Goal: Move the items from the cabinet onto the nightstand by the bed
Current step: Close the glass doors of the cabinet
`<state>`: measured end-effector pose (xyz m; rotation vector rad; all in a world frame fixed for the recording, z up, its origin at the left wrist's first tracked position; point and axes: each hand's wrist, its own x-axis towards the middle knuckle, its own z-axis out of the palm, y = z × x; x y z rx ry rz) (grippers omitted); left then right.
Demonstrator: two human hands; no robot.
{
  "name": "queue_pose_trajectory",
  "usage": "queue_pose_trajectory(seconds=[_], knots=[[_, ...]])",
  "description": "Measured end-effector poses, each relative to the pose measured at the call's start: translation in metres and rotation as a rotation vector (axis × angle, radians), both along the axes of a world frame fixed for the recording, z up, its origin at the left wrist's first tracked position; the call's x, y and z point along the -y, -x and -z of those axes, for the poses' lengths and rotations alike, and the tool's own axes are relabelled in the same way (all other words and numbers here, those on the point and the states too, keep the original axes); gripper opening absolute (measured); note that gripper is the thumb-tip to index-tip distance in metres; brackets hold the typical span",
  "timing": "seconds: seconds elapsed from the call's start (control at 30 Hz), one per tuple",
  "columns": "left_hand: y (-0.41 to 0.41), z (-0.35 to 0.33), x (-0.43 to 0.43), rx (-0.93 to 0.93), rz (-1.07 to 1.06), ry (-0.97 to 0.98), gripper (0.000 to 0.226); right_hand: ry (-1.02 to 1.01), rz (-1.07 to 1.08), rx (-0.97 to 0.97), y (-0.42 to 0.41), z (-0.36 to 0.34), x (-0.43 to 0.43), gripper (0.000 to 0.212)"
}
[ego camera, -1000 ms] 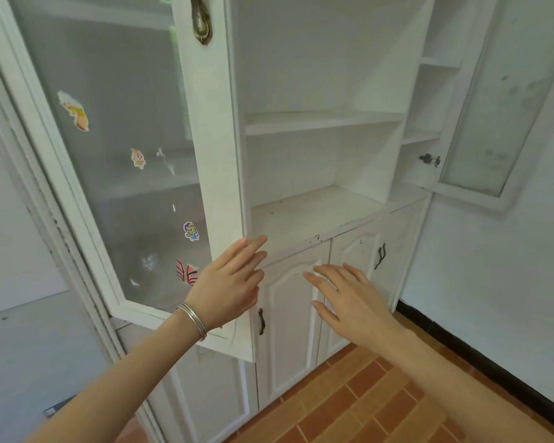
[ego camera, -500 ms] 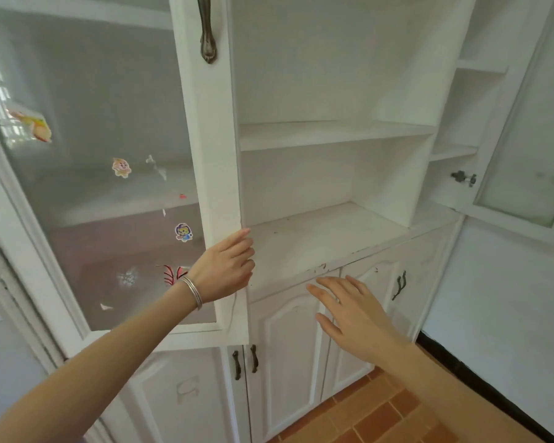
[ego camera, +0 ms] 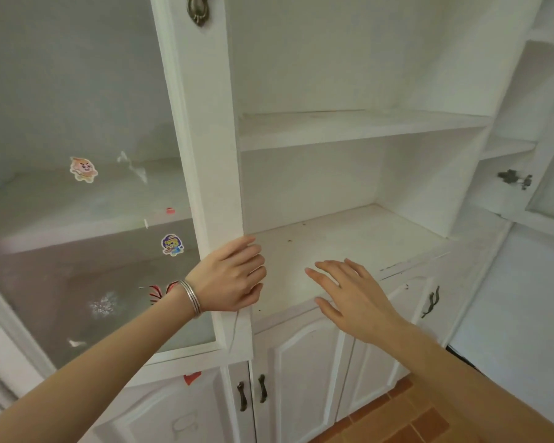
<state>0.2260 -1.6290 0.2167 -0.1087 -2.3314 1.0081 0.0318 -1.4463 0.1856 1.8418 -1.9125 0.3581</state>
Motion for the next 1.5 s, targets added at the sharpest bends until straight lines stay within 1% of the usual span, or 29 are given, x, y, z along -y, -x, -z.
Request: queue_pose_trajectory(seconds=[0.33,0.6,0.8,0.93,1.0,1.13,1.27,1.43,1.5], knots=[[0.013,-0.003,0.028,0.05,-0.149,-0.062,0.025,-0.008,-0.116,-0.005,0.024,-0.01,0.064,0.048],[0.021,-0.008,0.048,0.068,-0.282,-0.05,0.025,0.019,-0.19,-0.028,0.039,-0.018,0.105,0.048],[0.024,-0.004,0.06,0.104,-0.333,-0.036,0.029,0.009,-0.211,-0.039,0.049,-0.017,0.131,0.048],[0.025,-0.005,0.06,0.115,-0.411,-0.01,0.034,-0.019,-0.201,-0.034,0.055,-0.014,0.144,0.048],[0.025,-0.007,0.056,0.143,-0.459,-0.026,0.033,-0.047,-0.198,-0.033,0.054,-0.013,0.144,0.049],[0.024,-0.01,0.048,0.164,-0.498,-0.099,0.03,-0.067,-0.174,-0.028,0.054,-0.013,0.127,0.049],[0.032,-0.003,0.037,0.131,-0.451,-0.215,0.032,-0.061,-0.1,-0.013,0.066,-0.013,0.096,0.05],[0.073,0.021,0.0,0.043,-0.353,-0.53,0.042,-0.086,0.05,0.02,0.089,-0.002,0.039,0.049],[0.094,0.034,-0.02,0.035,-0.309,-0.61,0.044,-0.079,0.123,0.049,0.097,0.009,0.009,0.048]])
